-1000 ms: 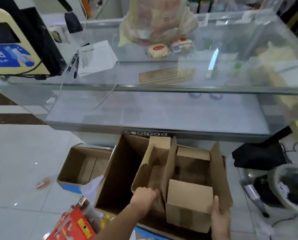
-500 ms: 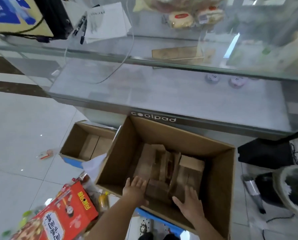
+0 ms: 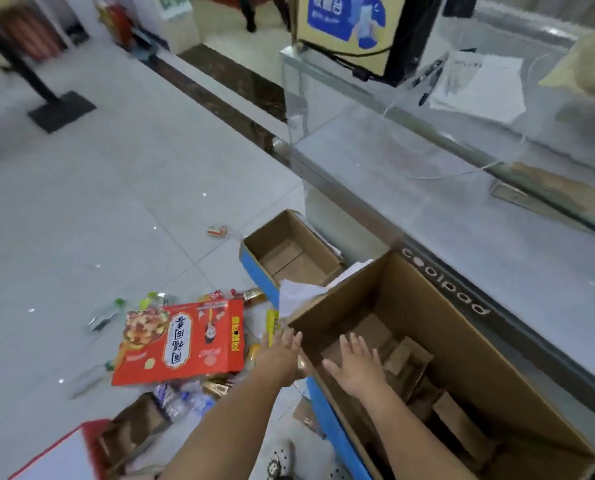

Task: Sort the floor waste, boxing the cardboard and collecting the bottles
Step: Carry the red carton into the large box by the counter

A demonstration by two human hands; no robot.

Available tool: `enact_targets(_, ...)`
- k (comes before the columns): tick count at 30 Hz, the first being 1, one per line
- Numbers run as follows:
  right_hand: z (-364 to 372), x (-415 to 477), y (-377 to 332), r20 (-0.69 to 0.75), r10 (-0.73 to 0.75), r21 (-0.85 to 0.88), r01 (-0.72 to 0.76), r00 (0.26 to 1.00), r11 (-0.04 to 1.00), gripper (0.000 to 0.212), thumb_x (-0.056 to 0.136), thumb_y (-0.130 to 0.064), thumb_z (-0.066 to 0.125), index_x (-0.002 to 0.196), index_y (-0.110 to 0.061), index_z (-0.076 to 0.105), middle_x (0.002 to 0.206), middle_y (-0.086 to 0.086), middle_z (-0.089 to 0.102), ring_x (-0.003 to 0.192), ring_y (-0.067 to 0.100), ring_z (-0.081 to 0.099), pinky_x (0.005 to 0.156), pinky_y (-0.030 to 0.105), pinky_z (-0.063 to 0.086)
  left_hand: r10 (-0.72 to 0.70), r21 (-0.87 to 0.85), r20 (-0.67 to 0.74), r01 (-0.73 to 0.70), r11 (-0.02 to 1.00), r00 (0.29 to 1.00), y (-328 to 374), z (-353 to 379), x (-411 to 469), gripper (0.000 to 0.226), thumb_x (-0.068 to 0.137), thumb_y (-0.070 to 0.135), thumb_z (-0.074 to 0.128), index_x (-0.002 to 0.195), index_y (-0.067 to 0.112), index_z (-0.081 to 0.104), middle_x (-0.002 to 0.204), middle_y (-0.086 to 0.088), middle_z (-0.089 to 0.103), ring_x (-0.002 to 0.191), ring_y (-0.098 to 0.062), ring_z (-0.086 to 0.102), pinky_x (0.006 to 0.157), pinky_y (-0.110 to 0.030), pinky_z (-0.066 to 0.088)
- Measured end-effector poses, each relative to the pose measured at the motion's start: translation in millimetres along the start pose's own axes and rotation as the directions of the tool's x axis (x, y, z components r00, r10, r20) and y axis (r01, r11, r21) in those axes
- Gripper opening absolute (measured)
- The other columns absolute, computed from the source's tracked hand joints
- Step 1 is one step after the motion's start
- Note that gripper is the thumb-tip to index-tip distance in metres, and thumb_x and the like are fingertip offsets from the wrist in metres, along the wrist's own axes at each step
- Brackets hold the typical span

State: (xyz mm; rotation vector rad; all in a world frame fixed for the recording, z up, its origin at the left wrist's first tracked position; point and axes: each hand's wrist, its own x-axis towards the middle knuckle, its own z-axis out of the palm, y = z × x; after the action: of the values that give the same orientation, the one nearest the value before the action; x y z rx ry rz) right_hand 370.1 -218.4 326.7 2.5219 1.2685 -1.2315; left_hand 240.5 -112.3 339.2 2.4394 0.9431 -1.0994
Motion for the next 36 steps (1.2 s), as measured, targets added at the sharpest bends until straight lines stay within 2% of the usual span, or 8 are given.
enact_targets(5,50,23,-143,0.13,-0.236,-0.177,0.256,0.963,0.95,0.073,0.097,-0.053,0.031,0.154,-0.016,0.004,0.162,0.006,-0.001,0.15,0.022,-0.003,0.121,0.043,0.001,-0.226,-0.202,0.029,0.227,0.953,0.974,-129,70,-44,0.08,0.098,0.051,0.036,0.155,0.015,-0.007,0.162,-0.005,-0.009,0.15,-0.025,-0.01,0.119,-0.049,-0.005)
enact_targets(14,155,82,-203,0.103,-0.419,-0.169,0.431,0.902,0.887,0.079,0.091,-0.054,0.044,0.152,-0.013,0.014,0.159,0.01,0.014,0.148,0.025,0.012,0.119,0.038,0.016,-0.363,-0.312,0.047,0.359,0.88,0.931,-208,169,-32,0.08,0.098,0.054,0.034,0.155,0.013,-0.005,0.162,-0.007,-0.007,0.15,-0.025,-0.011,0.121,-0.048,-0.005)
enact_targets(19,271,195,-204,0.138,-0.371,-0.089,0.384,0.918,0.919,0.086,0.089,-0.059,0.044,0.153,-0.014,0.008,0.161,0.009,0.006,0.149,0.026,0.007,0.12,0.041,0.016,-0.474,-0.468,0.051,0.44,0.766,0.879,-252,288,57,0.081,0.098,0.052,0.036,0.154,0.013,-0.007,0.162,-0.004,-0.01,0.149,-0.023,-0.013,0.119,-0.045,-0.005)
enact_targets(23,361,313,-183,0.043,-0.252,0.065,0.249,0.967,0.966,0.121,0.056,-0.083,0.035,0.15,-0.01,0.017,0.153,0.013,0.028,0.142,0.03,0.024,0.115,0.043,0.028,-0.581,-0.616,0.068,0.492,0.615,0.811,-283,372,164,0.085,0.098,0.057,0.031,0.153,0.01,-0.013,0.161,-0.007,-0.015,0.149,-0.025,-0.014,0.121,-0.047,-0.002)
enact_targets(26,393,363,-182,0.008,-0.165,0.262,0.157,0.986,0.952,0.123,0.066,-0.072,0.06,0.151,-0.003,0.006,0.155,0.017,0.023,0.144,0.032,0.021,0.116,0.044,0.026,-0.668,-0.763,0.061,0.466,0.448,0.742,-309,414,229,0.094,0.094,0.063,0.03,0.151,0.005,-0.019,0.16,-0.011,-0.018,0.149,-0.028,-0.015,0.121,-0.046,-0.001)
enact_targets(30,421,404,-189,-0.015,-0.088,0.685,0.075,0.996,0.724,0.1,0.072,-0.031,0.081,0.146,-0.003,0.02,0.142,0.014,0.046,0.131,0.032,0.045,0.11,0.041,0.035,-0.761,-0.887,-0.001,0.351,0.301,0.649,-332,442,282,0.1,0.091,0.066,0.032,0.15,0.002,-0.018,0.159,-0.014,-0.022,0.148,-0.033,-0.013,0.121,-0.048,0.002)
enact_targets(33,439,431,-189,0.021,-0.122,0.87,0.042,0.992,0.491,0.107,0.037,-0.038,0.09,0.133,-0.015,0.048,0.123,0.012,0.064,0.11,0.032,0.062,0.101,0.049,0.047,-0.794,-0.893,-0.075,0.313,0.322,0.603,-341,450,297,0.102,0.092,0.064,0.035,0.15,0.0,-0.018,0.157,-0.015,-0.026,0.148,-0.034,-0.013,0.121,-0.048,0.006)
enact_targets(36,443,429,-191,0.111,-0.138,0.931,-0.054,0.984,0.362,0.095,0.047,-0.026,0.09,0.132,-0.014,0.05,0.118,0.012,0.067,0.105,0.031,0.064,0.098,0.048,0.049,-0.793,-0.892,-0.085,0.309,0.331,0.604,-344,452,296,0.101,0.092,0.063,0.036,0.15,0.0,-0.018,0.157,-0.015,-0.026,0.148,-0.034,-0.012,0.121,-0.047,0.006)
